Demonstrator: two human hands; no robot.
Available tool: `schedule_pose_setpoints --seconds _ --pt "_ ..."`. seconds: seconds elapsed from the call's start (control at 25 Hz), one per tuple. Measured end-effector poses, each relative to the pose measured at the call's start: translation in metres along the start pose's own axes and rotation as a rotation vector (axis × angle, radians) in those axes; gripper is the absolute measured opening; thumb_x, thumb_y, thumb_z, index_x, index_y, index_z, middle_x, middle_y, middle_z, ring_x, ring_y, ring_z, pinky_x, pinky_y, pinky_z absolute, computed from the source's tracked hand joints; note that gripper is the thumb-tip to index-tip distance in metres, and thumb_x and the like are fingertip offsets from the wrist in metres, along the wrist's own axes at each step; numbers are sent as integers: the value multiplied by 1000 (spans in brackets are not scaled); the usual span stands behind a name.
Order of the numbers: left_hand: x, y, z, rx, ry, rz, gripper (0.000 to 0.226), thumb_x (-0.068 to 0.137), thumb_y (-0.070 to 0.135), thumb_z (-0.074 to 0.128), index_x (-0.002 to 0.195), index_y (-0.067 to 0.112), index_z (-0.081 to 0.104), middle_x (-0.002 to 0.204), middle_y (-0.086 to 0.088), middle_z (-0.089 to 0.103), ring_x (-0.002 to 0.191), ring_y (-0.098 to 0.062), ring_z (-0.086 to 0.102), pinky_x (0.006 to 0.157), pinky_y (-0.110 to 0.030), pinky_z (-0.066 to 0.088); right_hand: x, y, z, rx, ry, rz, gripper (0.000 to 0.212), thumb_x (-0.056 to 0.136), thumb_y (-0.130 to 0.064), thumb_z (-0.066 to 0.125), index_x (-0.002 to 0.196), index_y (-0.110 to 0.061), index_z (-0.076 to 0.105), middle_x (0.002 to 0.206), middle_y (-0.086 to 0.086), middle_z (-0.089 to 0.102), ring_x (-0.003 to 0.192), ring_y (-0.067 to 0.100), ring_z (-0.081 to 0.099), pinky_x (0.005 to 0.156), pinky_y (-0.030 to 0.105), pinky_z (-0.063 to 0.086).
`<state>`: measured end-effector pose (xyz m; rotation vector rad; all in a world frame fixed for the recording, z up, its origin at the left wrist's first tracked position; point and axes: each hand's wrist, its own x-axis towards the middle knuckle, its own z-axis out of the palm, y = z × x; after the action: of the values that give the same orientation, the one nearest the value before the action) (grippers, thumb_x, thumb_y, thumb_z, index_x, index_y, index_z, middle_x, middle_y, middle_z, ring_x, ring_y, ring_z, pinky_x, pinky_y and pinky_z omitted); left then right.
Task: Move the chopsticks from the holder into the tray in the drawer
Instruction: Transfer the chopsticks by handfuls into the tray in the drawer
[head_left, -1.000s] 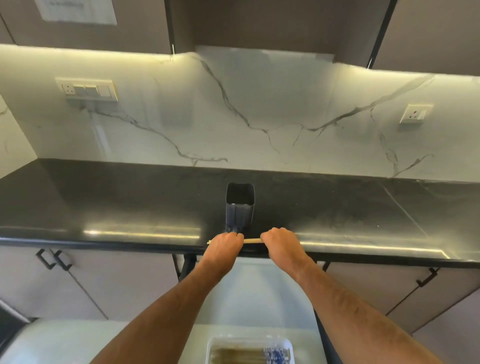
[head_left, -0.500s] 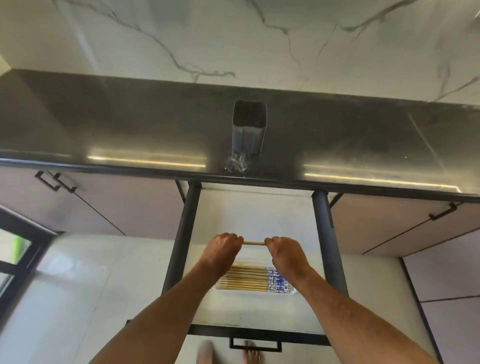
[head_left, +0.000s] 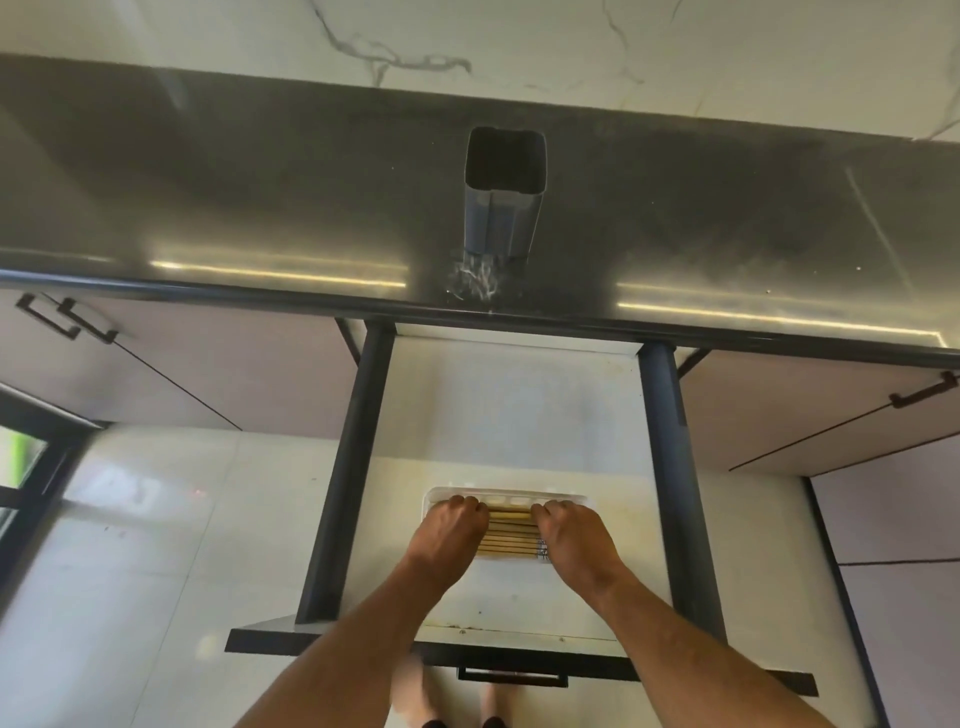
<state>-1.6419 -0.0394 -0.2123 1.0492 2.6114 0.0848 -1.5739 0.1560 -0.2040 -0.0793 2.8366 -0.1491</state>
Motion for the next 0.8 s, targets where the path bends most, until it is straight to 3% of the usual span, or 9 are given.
schedule_pose_setpoints --seconds 0.28,0.44,0.8 --pt "5 -5 14 -62 -66 -62 30 86 3 70 114 13 69 111 -6 70 99 -22 66 86 -33 57 3 2 16 75 -16 14 32 90 -9 63 122 -14 67 124 5 70 111 20 66 103 31 49" --pt "1 -8 16 -100 -58 -103 33 89 14 74 121 15 64 118 -4 67 103 -19 65 87 -29 56 3 6 16 96 12 29 30 89 -11 65 119 -16 69 119 3 71 109 19 66 102 31 49" --pt "-2 -10 19 -180 -9 -150 49 86 11 78 131 14 57 132 -4 55 115 -19 57 97 -28 55 2 6 23 161 39 46 30 92 -9 63 122 -16 67 122 4 70 112 17 63 98 28 53"
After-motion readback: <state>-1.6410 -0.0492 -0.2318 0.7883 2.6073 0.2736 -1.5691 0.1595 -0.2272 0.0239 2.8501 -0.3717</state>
